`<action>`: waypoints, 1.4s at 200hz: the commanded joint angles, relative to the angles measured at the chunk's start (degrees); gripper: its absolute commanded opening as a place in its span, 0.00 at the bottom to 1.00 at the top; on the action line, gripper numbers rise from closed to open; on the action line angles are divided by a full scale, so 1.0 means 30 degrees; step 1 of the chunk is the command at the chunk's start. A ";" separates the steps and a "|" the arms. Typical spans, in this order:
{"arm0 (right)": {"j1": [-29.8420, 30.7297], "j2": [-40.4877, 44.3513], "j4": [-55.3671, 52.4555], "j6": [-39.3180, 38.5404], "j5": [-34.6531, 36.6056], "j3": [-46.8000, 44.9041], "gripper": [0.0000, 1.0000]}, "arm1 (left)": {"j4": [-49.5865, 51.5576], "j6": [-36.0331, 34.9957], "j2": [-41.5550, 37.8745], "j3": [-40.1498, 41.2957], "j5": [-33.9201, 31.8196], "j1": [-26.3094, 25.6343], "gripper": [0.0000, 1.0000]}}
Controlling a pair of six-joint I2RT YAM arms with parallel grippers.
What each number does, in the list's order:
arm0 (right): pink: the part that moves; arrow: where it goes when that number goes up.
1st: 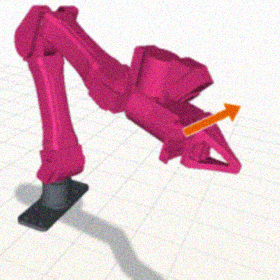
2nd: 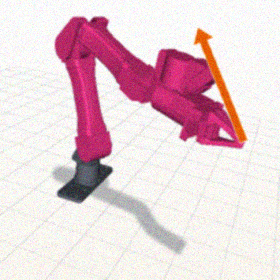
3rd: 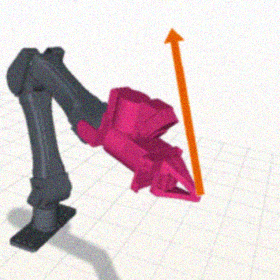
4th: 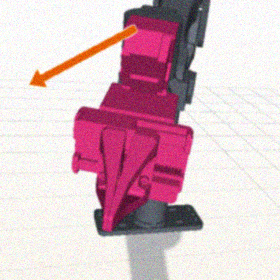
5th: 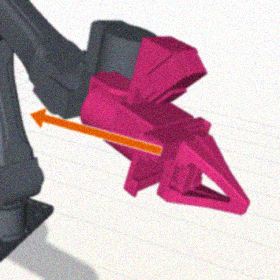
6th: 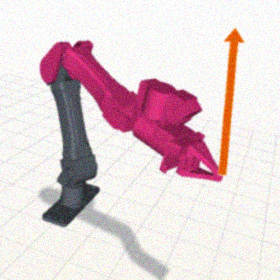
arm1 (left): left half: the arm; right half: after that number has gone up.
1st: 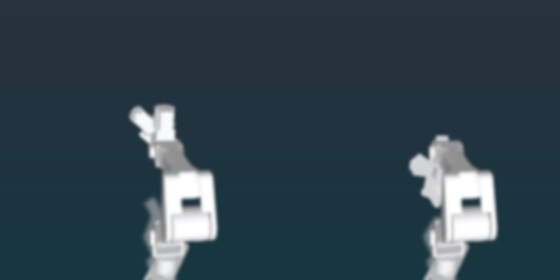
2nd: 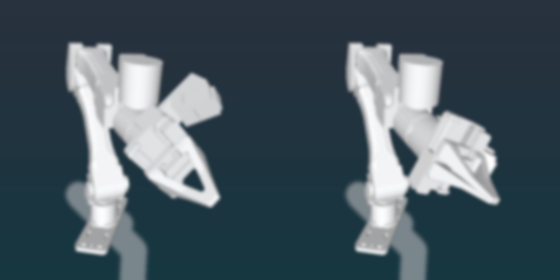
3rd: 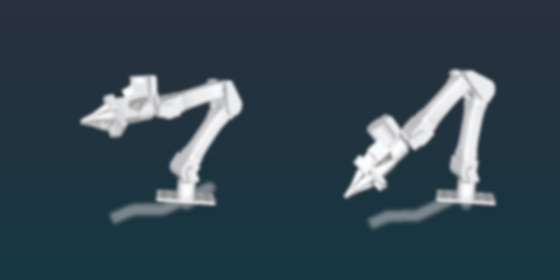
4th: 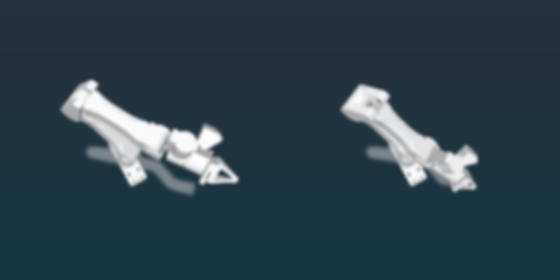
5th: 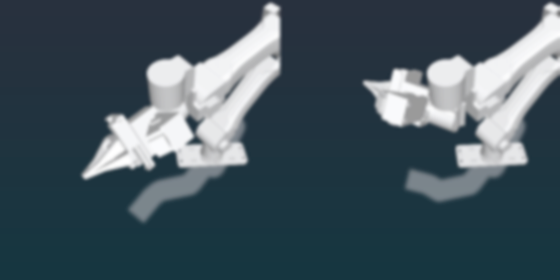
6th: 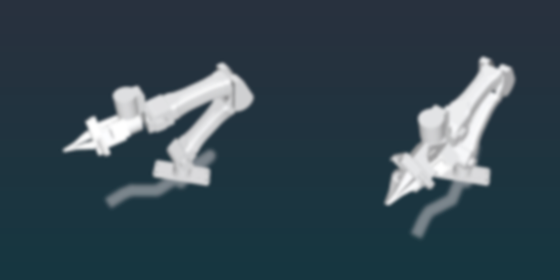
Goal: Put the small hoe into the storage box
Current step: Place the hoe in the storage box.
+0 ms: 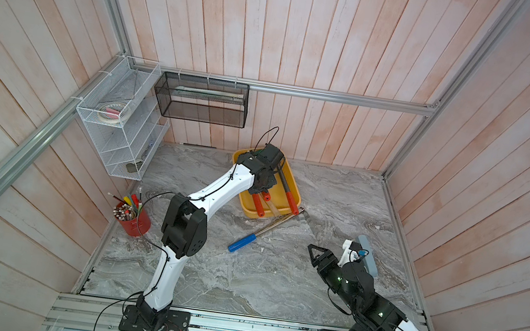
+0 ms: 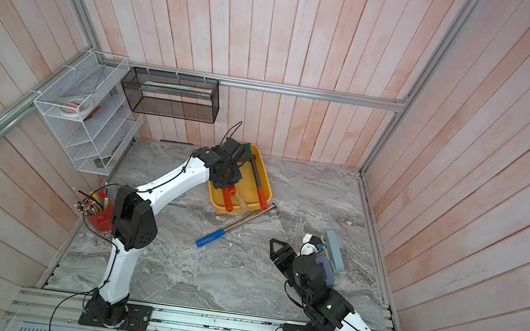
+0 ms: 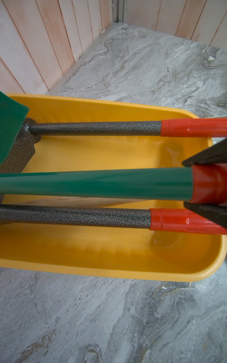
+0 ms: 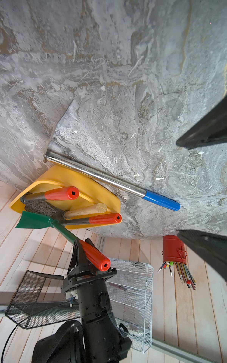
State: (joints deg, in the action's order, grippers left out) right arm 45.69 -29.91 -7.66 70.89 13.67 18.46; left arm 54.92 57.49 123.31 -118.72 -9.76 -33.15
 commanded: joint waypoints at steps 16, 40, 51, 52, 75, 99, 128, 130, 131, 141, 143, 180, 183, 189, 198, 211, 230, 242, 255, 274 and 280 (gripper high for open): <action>-0.0084 0.0295 -0.0626 0.0114 0.0327 -0.0316 0.68 | -0.1174 0.0163 0.0361 -0.1004 -0.1141 0.0238 0.00; -0.0084 0.0383 -0.0695 0.0129 0.0319 -0.0323 0.68 | -0.1254 0.0226 0.0636 -0.1004 -0.1167 0.0341 0.00; -0.0076 0.0416 -0.0751 0.0129 0.0321 -0.0306 0.68 | -0.1253 0.0302 0.0720 -0.1001 -0.1171 0.0383 0.00; -0.0080 0.0433 -0.0769 0.0114 0.0328 -0.0300 0.68 | -0.1253 0.0310 0.0742 -0.1002 -0.1171 0.0398 0.00; -0.0084 0.0525 -0.0914 0.0099 0.0353 -0.0302 0.68 | -0.1225 0.0490 0.0851 -0.1008 -0.1432 0.0422 0.00; -0.0070 0.0698 -0.1019 0.0099 0.0358 -0.0307 0.68 | -0.1421 0.0607 0.0961 -0.0925 -0.1466 0.0436 0.00; -0.0083 0.0858 -0.1157 0.0099 0.0365 -0.0265 0.68 | -0.1964 0.0622 0.1041 -0.0745 -0.1159 0.0414 0.00; -0.0084 0.0881 -0.1187 0.0099 0.0365 -0.0286 0.68 | -0.2003 0.0643 0.1060 -0.0720 -0.1102 0.0414 0.00; -0.0084 0.0885 -0.1192 0.0099 0.0365 -0.0290 0.68 | -0.2010 0.0656 0.1058 -0.0715 -0.1078 0.0414 0.00; -0.0084 0.0920 -0.1205 0.0112 0.0380 -0.0281 0.68 | -0.2156 0.0954 0.1057 -0.0546 -0.0818 0.0469 0.00; -0.0084 0.0933 -0.1221 0.0103 0.0390 -0.0290 0.68 | -0.2198 0.1033 0.1056 -0.0494 -0.0760 0.0472 0.00; -0.0085 0.1217 -0.1438 0.0129 0.0445 -0.0275 0.68 | -0.2829 0.1908 0.1002 0.0366 -0.0127 0.0704 0.00; -0.0084 0.1226 -0.1468 0.0129 0.0452 -0.0291 0.68 | -0.2810 0.1988 0.1005 0.0387 -0.0180 0.0725 0.00; -0.0088 0.1269 -0.1503 0.0129 0.0475 -0.0292 0.68 | -0.2761 0.2093 0.1012 0.0444 -0.0258 0.0714 0.00; -0.0084 0.1356 -0.1585 0.0151 0.0507 -0.0270 0.68 | -0.2843 0.2094 0.1014 0.0515 -0.0263 0.0693 0.00; -0.0084 0.1470 -0.1607 0.0181 0.0516 -0.0354 0.68 | -0.2829 0.2053 0.1096 0.0552 -0.0293 0.0708 0.00; -0.0084 0.1570 -0.1565 0.0209 0.0522 -0.0428 0.68 | -0.2694 0.2068 0.1230 0.0577 -0.0321 0.0717 0.00; -0.0084 0.1535 -0.1500 0.0246 0.0524 -0.0440 0.68 | -0.2690 0.2074 0.1266 0.0708 -0.0297 0.0744 0.00; -0.0084 0.1538 -0.1421 0.0275 0.0508 -0.0527 0.68 | -0.2662 0.2125 0.1313 0.0832 -0.0292 0.0752 0.00; -0.0084 0.1534 -0.1366 0.0277 0.0452 -0.0592 0.68 | -0.2482 0.2201 0.1339 0.0907 -0.0552 0.0738 0.02; -0.0084 0.1538 -0.1362 0.0275 0.0450 -0.0586 0.68 | -0.2576 0.2074 0.1298 0.0993 -0.0616 0.0723 0.04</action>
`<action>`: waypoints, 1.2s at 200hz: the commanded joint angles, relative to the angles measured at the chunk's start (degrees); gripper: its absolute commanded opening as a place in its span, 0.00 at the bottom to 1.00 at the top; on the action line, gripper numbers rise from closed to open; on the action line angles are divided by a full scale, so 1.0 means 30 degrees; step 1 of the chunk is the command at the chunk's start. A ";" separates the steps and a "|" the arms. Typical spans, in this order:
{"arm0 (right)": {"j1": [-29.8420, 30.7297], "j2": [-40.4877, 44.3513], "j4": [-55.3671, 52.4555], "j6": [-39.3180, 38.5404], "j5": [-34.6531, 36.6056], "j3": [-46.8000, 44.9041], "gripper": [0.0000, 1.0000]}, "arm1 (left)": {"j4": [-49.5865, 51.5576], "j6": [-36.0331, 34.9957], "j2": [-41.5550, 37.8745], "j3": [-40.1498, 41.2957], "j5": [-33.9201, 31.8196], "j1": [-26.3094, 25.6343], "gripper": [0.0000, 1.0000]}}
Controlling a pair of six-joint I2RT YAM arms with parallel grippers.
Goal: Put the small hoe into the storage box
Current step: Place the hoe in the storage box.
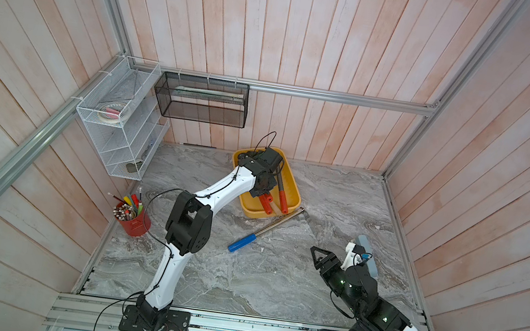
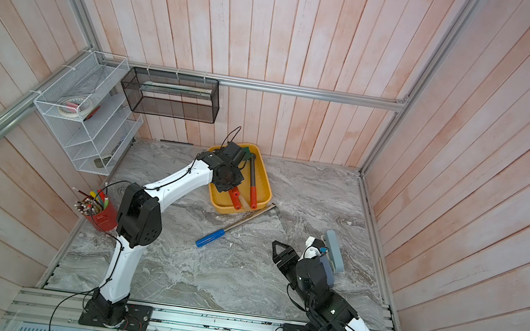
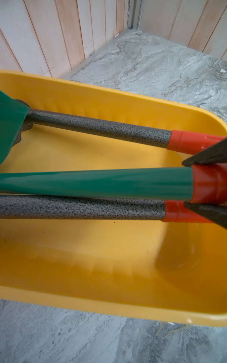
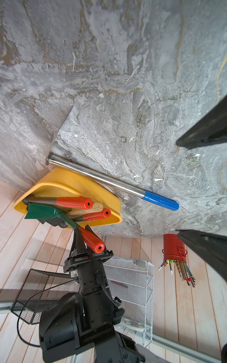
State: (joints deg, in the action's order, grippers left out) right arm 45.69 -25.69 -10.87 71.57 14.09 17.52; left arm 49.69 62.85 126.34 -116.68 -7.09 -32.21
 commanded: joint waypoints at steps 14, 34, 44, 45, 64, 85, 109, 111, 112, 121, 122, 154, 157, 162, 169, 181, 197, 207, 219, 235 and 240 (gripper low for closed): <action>-0.0084 0.0182 -0.0327 0.0079 0.0302 -0.0354 0.68 | -0.0878 0.0265 0.0239 0.0498 -0.1593 0.0438 0.07; -0.0084 0.0274 -0.0287 0.0135 0.0299 -0.0451 0.68 | -0.1113 0.0289 0.0158 0.0824 -0.1598 0.0429 0.12; -0.0084 0.0314 -0.0249 0.0166 0.0283 -0.0477 0.68 | -0.1303 0.0287 0.0079 0.1057 -0.1592 0.0458 0.15; -0.0084 0.0308 -0.0260 0.0167 0.0269 -0.0477 0.68 | -0.1317 0.0288 0.0076 0.1079 -0.1591 0.0455 0.15; -0.0084 0.0332 -0.0286 0.0167 0.0269 -0.0506 0.68 | -0.1370 0.0289 0.0159 0.1261 -0.1523 0.0481 0.16; -0.0084 0.0441 -0.0274 0.0229 0.0257 -0.0597 0.68 | -0.1344 0.0238 0.0116 0.1633 -0.1386 0.0593 0.16; -0.0082 0.0537 -0.0192 0.0308 0.0279 -0.0753 0.68 | -0.1680 0.0009 -0.0088 0.2235 -0.0991 0.0787 0.14; -0.0084 0.0537 -0.0164 0.0312 0.0276 -0.0767 0.68 | -0.1681 -0.0066 -0.0114 0.2264 -0.0980 0.0792 0.14; -0.0084 0.0537 -0.0174 0.0312 0.0281 -0.0754 0.68 | -0.1666 -0.0093 -0.0123 0.2269 -0.0992 0.0783 0.14; -0.0084 0.0508 -0.0134 0.0341 0.0270 -0.0776 0.68 | -0.1582 -0.0332 -0.0141 0.2273 -0.1001 0.0826 0.14; -0.0084 0.0508 -0.0115 0.0342 0.0263 -0.0774 0.68 | -0.1573 -0.0358 -0.0151 0.2259 -0.1018 0.0829 0.13; -0.0086 0.0335 0.0220 0.0372 0.0219 -0.0905 0.68 | -0.1109 -0.1228 -0.0381 0.2271 -0.1349 0.0921 0.08; -0.0084 0.0307 0.0225 0.0372 0.0225 -0.0894 0.68 | -0.1101 -0.1320 -0.0434 0.2295 -0.1370 0.0921 0.07; -0.0084 0.0265 0.0298 0.0372 0.0201 -0.0907 0.68 | -0.1030 -0.1417 -0.0469 0.2328 -0.1426 0.0930 0.05; -0.0084 0.0193 0.0380 0.0370 0.0171 -0.0911 0.68 | -0.0974 -0.1590 -0.0554 0.2411 -0.1553 0.0956 0.03; -0.0084 0.0073 0.0500 0.0371 0.0108 -0.0921 0.68 | -0.0902 -0.1866 -0.0730 0.2558 -0.1740 0.0976 0.02; -0.0082 -0.0047 0.0614 0.0342 0.0057 -0.0899 0.68 | -0.0704 -0.2231 -0.0890 0.2687 -0.2191 0.1019 0.02; -0.0084 -0.0084 0.0672 0.0310 0.0050 -0.0909 0.68 | -0.0522 -0.2493 -0.0952 0.2655 -0.2499 0.1036 0.02; -0.0084 -0.0137 0.0724 0.0313 0.0013 -0.0918 0.68 | -0.0311 -0.2826 -0.1028 0.2680 -0.2796 0.1040 0.02; -0.0084 -0.0132 0.0752 0.0313 -0.0005 -0.0943 0.68 | -0.0208 -0.3104 -0.1106 0.2768 -0.3080 0.1048 0.02; -0.0084 -0.0124 0.0797 0.0298 -0.0006 -0.0947 0.68 | -0.0188 -0.3199 -0.1168 0.2786 -0.3155 0.1038 0.02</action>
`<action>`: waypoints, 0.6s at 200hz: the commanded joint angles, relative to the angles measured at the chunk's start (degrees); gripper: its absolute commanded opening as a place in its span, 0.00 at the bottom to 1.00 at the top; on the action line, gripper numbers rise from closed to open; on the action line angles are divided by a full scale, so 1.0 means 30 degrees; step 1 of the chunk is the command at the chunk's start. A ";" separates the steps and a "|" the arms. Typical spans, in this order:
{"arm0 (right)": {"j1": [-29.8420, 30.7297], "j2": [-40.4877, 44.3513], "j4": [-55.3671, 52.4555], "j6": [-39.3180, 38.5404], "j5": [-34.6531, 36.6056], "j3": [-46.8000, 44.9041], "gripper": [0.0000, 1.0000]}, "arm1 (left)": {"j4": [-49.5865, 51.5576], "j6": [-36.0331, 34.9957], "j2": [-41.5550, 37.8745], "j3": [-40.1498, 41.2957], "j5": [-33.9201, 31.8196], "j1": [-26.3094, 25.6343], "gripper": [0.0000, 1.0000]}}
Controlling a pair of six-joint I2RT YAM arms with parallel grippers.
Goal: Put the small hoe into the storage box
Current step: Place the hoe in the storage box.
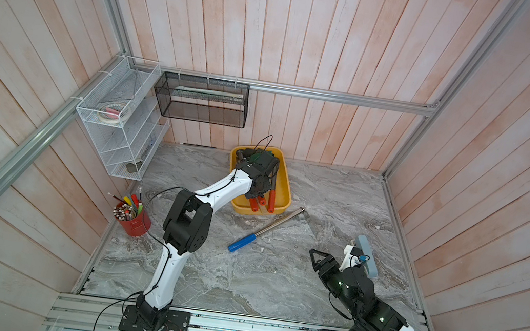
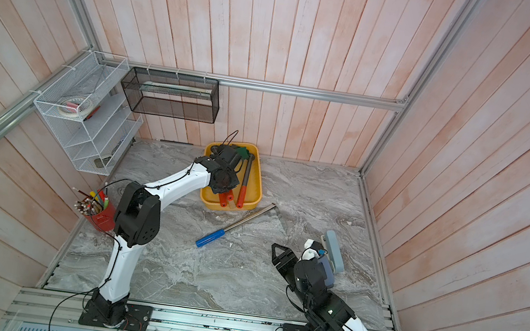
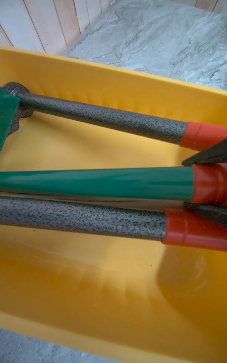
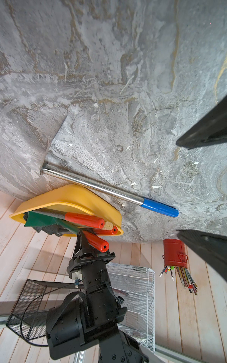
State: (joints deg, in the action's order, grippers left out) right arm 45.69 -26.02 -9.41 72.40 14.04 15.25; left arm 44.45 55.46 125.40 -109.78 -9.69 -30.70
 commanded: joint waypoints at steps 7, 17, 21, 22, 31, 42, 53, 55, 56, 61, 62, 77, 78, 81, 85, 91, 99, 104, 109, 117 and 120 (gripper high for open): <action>-0.0084 -0.0038 0.0349 0.0036 -0.0005 -0.0193 0.68 | 0.1576 -0.0895 -0.0906 0.0476 -0.2364 0.0535 0.02; -0.0080 -0.0049 0.0354 0.0034 -0.0039 -0.0189 0.68 | 0.1627 -0.1141 -0.0903 0.0425 -0.2480 0.0552 0.02; -0.0084 -0.0042 0.0355 0.0021 -0.0024 -0.0189 0.68 | 0.1621 -0.1262 -0.0903 0.0411 -0.2496 0.0551 0.02; -0.0084 -0.0049 0.0369 0.0014 -0.0023 -0.0189 0.68 | 0.1620 -0.1291 -0.0903 0.0411 -0.2504 0.0543 0.02; -0.0069 -0.0047 0.0381 0.0036 -0.0035 -0.0204 0.68 | 0.1834 -0.1457 -0.0875 0.0228 -0.2695 0.0543 0.01; -0.0084 -0.0043 0.0389 0.0033 -0.0027 -0.0190 0.69 | 0.2059 -0.1593 -0.0849 0.0091 -0.2876 0.0542 0.01; -0.0084 -0.0065 0.0455 0.0036 -0.0038 -0.0218 0.68 | 0.2034 -0.1732 -0.0859 0.0117 -0.2892 0.0535 0.01; -0.0070 -0.0095 0.0489 0.0036 -0.0027 -0.0226 0.68 | 0.2039 -0.1730 -0.0855 0.0118 -0.2907 0.0535 0.01; -0.0077 -0.0105 0.0494 0.0036 -0.0039 -0.0222 0.68 | 0.2034 -0.1730 -0.0850 0.0118 -0.2914 0.0535 0.02; -0.0084 -0.0118 0.0549 0.0029 -0.0025 -0.0252 0.68 | 0.1992 -0.1757 -0.0802 0.0140 -0.2899 0.0551 0.02; -0.0084 -0.0131 0.0554 0.0033 -0.0024 -0.0250 0.68 | 0.1982 -0.1773 -0.0808 0.0143 -0.2895 0.0558 0.02; -0.0083 -0.0261 0.0695 0.0007 -0.0090 -0.0219 0.68 | 0.1855 -0.1845 -0.0685 0.0092 -0.2812 0.0545 0.03; -0.0084 -0.0276 0.0685 0.0007 -0.0100 -0.0204 0.68 | 0.1855 -0.1831 -0.0677 0.0090 -0.2808 0.0555 0.03; -0.0084 -0.0326 0.0699 -0.0026 -0.0124 -0.0191 0.68 | 0.1829 -0.1845 -0.0670 0.0056 -0.2790 0.0560 0.03; -0.0084 -0.0348 0.0758 -0.0023 -0.0128 -0.0189 0.68 | 0.1798 -0.1847 -0.0638 0.0022 -0.2761 0.0548 0.03; -0.0084 -0.0405 0.0771 -0.0050 -0.0145 -0.0174 0.68 | 0.1734 -0.1818 -0.0614 0.0030 -0.2722 0.0539 0.05; -0.0084 -0.0516 0.0777 -0.0053 -0.0149 -0.0132 0.68 | 0.1589 -0.1817 -0.0583 0.0055 -0.2611 0.0541 0.09; -0.0099 -0.0540 0.0817 -0.0079 -0.0169 -0.0103 0.68 | 0.1470 -0.1843 -0.0630 0.0084 -0.2550 0.0540 0.11; -0.0085 -0.0584 0.0821 -0.0107 -0.0197 -0.0073 0.68 | 0.1384 -0.1903 -0.0635 0.0088 -0.2450 0.0539 0.13; -0.0084 -0.0620 0.0786 -0.0169 -0.0198 -0.0037 0.68 | 0.1175 -0.2101 -0.0654 0.0116 -0.2299 0.0538 0.18; -0.0084 -0.0629 0.0777 -0.0173 -0.0202 -0.0027 0.68 | 0.1100 -0.2109 -0.0689 0.0128 -0.2279 0.0539 0.20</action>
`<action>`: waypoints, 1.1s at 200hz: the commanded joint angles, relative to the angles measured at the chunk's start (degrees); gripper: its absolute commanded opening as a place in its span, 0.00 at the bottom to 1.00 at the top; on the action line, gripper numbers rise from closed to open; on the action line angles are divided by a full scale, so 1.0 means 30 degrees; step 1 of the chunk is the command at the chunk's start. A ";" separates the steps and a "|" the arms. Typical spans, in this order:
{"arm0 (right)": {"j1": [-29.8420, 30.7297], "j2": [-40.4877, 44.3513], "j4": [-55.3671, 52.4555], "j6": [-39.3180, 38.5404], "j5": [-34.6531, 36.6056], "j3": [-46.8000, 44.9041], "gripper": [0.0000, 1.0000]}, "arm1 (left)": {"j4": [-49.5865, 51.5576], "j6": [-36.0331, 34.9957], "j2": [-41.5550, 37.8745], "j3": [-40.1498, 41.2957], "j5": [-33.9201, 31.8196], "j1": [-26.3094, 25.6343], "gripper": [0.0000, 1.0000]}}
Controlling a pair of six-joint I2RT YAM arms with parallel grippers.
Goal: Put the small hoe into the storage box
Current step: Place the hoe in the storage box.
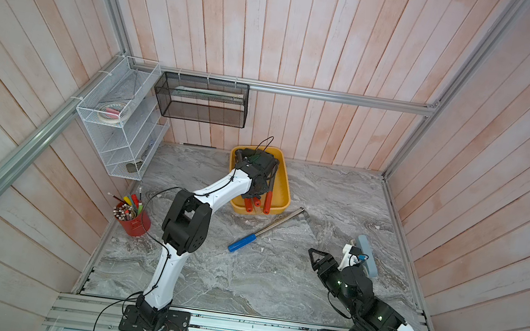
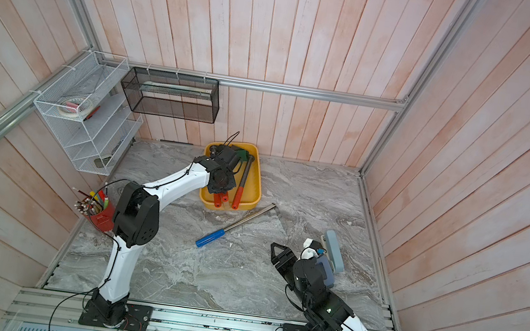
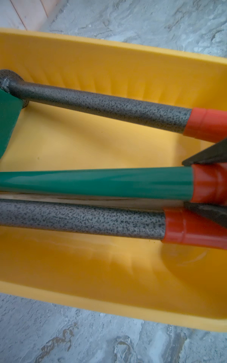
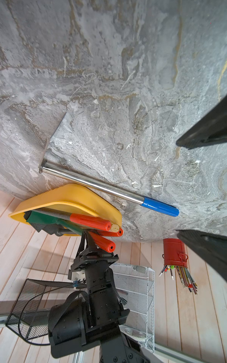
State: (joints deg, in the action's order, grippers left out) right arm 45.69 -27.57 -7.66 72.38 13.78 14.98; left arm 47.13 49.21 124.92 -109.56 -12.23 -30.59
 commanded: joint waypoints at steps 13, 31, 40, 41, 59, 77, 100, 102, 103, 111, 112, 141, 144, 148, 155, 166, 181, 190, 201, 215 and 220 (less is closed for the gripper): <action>-0.0084 -0.0141 0.0130 -0.0210 -0.0089 0.0123 0.68 | -0.0134 0.0054 -0.0690 0.0309 -0.1402 0.0518 0.24; -0.0084 -0.0127 0.0126 -0.0221 -0.0089 0.0140 0.68 | -0.0747 -0.0084 -0.0917 0.0728 -0.1071 0.0529 0.28; -0.0071 -0.0133 0.0114 -0.0220 -0.0104 0.0154 0.68 | -0.1180 -0.0418 -0.1019 0.0931 -0.0660 0.0587 0.28; -0.0078 -0.0144 0.0118 -0.0220 -0.0093 0.0158 0.68 | -0.1195 -0.0442 -0.1027 0.0957 -0.0621 0.0587 0.28; -0.0095 -0.0150 0.0120 -0.0195 -0.0057 0.0149 0.68 | -0.1502 -0.0491 -0.1033 0.1105 -0.0285 0.0662 0.34; -0.0084 -0.0104 0.0103 -0.0191 -0.0082 0.0137 0.68 | -0.1734 -0.0774 -0.0921 0.1158 0.0156 0.0759 0.38; -0.0072 -0.0038 0.0000 -0.0178 -0.0056 0.0134 0.68 | -0.1872 -0.0941 -0.0805 0.1213 0.0444 0.0856 0.38; -0.0081 -0.0023 -0.0011 -0.0188 -0.0061 0.0133 0.68 | -0.1866 -0.0936 -0.0802 0.1216 0.0444 0.0852 0.38; -0.0083 -0.0016 -0.0032 -0.0175 -0.0057 0.0133 0.68 | -0.1875 -0.0936 -0.0802 0.1231 0.0444 0.0851 0.38; -0.0084 0.0004 -0.0036 -0.0170 -0.0056 0.0106 0.68 | -0.1888 -0.0936 -0.0803 0.1296 0.0444 0.0876 0.38; -0.0113 0.0013 -0.0030 -0.0166 -0.0054 0.0105 0.68 | -0.1900 -0.0921 -0.0802 0.1300 0.0444 0.0878 0.38; -0.0084 0.0079 -0.0126 -0.0162 -0.0064 0.0103 0.68 | -0.2118 -0.0792 -0.0867 0.1535 0.0441 0.0910 0.38; -0.0084 0.0079 -0.0114 -0.0151 -0.0054 0.0103 0.68 | -0.2143 -0.0789 -0.0875 0.1516 0.0469 0.0909 0.38; -0.0082 0.0080 -0.0113 -0.0143 -0.0093 0.0103 0.68 | -0.2198 -0.0788 -0.0854 0.1528 0.0498 0.0916 0.38; -0.0084 0.0088 -0.0123 -0.0132 -0.0083 0.0102 0.68 | -0.2223 -0.0763 -0.0845 0.1485 0.0542 0.0917 0.38; -0.0084 0.0106 -0.0164 -0.0132 -0.0086 0.0092 0.68 | -0.2233 -0.0704 -0.0860 0.1452 0.0611 0.0913 0.39; -0.0084 0.0156 -0.0203 -0.0109 -0.0078 0.0069 0.68 | -0.2272 -0.0635 -0.0889 0.1441 0.0785 0.0909 0.40; -0.0084 0.0214 -0.0215 -0.0074 -0.0099 0.0042 0.68 | -0.2287 -0.0465 -0.0937 0.1397 0.0971 0.0910 0.40; -0.0084 0.0231 -0.0229 -0.0074 -0.0083 0.0039 0.68 | -0.2446 -0.0201 -0.0992 0.1431 0.1343 0.0924 0.40; -0.0083 0.0272 -0.0272 -0.0074 -0.0055 0.0024 0.68 | -0.2670 0.0040 -0.0990 0.1489 0.1787 0.0910 0.40; -0.0082 0.0306 -0.0285 -0.0074 -0.0061 0.0031 0.68 | -0.2732 0.0118 -0.0977 0.1459 0.1930 0.0909 0.40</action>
State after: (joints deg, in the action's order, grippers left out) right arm 45.69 -27.22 -7.60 72.38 13.58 14.98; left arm 40.40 48.14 123.68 -105.93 -8.99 -28.16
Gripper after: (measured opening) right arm 0.682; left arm 0.398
